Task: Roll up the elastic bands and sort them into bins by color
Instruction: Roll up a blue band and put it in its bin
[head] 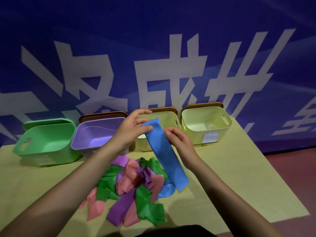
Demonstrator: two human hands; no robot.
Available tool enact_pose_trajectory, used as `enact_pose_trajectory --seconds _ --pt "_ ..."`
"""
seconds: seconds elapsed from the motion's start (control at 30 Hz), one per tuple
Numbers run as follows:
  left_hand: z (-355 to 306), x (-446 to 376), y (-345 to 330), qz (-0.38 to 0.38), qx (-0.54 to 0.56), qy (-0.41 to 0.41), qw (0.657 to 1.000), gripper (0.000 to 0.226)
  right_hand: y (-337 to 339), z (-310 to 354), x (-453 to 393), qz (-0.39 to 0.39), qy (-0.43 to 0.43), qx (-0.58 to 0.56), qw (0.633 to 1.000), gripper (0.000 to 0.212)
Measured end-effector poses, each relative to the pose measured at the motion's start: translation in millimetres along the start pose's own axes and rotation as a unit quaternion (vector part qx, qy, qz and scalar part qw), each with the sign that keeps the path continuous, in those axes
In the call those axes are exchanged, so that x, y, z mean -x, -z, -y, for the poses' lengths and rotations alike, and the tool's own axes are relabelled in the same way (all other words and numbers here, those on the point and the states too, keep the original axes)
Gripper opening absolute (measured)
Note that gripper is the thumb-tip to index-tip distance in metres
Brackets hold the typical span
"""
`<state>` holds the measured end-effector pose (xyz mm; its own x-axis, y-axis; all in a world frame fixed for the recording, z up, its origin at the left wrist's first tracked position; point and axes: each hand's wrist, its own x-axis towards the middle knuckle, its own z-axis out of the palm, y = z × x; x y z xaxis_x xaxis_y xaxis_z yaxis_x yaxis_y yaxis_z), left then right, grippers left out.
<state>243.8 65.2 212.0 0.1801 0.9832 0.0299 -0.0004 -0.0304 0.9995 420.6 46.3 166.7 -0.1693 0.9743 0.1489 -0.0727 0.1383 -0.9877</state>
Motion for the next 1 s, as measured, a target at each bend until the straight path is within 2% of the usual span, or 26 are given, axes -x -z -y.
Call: enact_pose_trajectory --seconds 0.13,0.27,0.43,0.57,0.63,0.77,0.9,1.0 --pt "-4.0 0.2 -9.4 -0.006 -0.006 -0.037 0.999 0.042 -7.6 12.0 -8.3 0.001 0.023 0.046 0.999 0.017" --pt "-12.0 -1.4 -14.8 -0.037 0.040 -0.030 0.998 0.045 -7.3 13.4 -17.0 -0.025 0.035 0.068 0.997 0.024" --pt "-8.1 -6.9 -13.1 -0.069 0.138 0.054 0.987 0.025 -6.1 17.1 -23.8 -0.051 0.051 0.073 0.995 0.023" --pt "-6.9 -10.3 -11.2 -0.039 0.152 0.122 0.980 0.032 -1.6 18.9 -27.9 -0.043 0.067 0.107 0.991 0.022" --pt "-6.6 -12.3 -12.5 -0.041 0.137 0.104 0.984 0.027 0.3 19.2 -28.9 -0.040 0.067 0.111 0.991 0.021" --pt "-5.8 -15.9 -19.5 -0.101 0.099 0.050 0.989 0.023 1.6 19.9 -30.0 -0.057 0.064 0.121 0.989 0.021" --pt "-8.1 -11.2 -26.6 -0.139 -0.038 -0.059 0.988 0.024 1.8 27.2 -28.7 -0.079 0.071 0.135 0.985 0.031" --pt "-11.8 -8.5 -28.2 -0.150 -0.072 -0.124 0.978 0.026 1.7 35.4 -29.5 -0.096 0.094 0.163 0.977 0.032"
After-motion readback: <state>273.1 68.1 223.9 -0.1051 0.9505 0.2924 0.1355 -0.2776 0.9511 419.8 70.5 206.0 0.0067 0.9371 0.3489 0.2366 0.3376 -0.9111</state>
